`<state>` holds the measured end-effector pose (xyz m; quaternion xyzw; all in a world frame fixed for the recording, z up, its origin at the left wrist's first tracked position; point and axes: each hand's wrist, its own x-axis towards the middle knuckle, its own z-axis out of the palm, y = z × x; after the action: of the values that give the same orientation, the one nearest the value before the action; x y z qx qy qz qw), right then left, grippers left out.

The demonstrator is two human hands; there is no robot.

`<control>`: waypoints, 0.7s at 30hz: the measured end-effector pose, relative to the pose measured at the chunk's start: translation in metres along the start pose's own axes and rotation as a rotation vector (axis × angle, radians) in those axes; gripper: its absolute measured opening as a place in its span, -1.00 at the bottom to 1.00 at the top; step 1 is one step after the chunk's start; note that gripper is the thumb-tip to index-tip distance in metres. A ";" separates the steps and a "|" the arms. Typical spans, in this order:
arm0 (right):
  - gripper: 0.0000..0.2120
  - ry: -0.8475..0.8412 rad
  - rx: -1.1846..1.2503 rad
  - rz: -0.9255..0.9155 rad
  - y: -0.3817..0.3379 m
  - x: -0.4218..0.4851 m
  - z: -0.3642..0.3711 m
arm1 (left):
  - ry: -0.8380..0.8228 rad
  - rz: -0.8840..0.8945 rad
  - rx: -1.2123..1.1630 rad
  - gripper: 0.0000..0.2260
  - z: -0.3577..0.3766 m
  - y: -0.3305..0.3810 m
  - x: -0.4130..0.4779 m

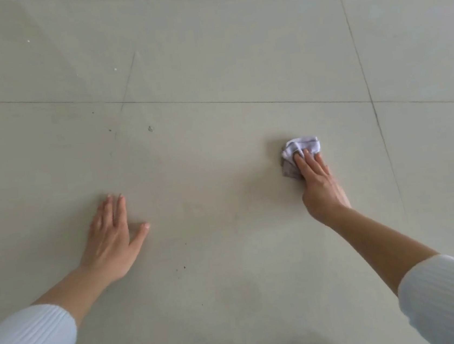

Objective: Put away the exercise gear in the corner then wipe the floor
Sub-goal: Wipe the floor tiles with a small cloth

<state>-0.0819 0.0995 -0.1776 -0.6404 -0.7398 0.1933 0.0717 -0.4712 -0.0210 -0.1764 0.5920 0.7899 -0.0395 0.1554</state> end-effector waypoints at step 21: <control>-0.29 -0.172 0.039 -0.621 -0.101 0.016 0.051 | 0.152 0.053 -0.007 -0.32 0.006 0.003 0.059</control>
<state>-0.1955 0.0946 -0.1879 -0.3641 -0.8993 0.2296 0.0767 -0.4821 0.0324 -0.1994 0.6136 0.7835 0.0125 0.0978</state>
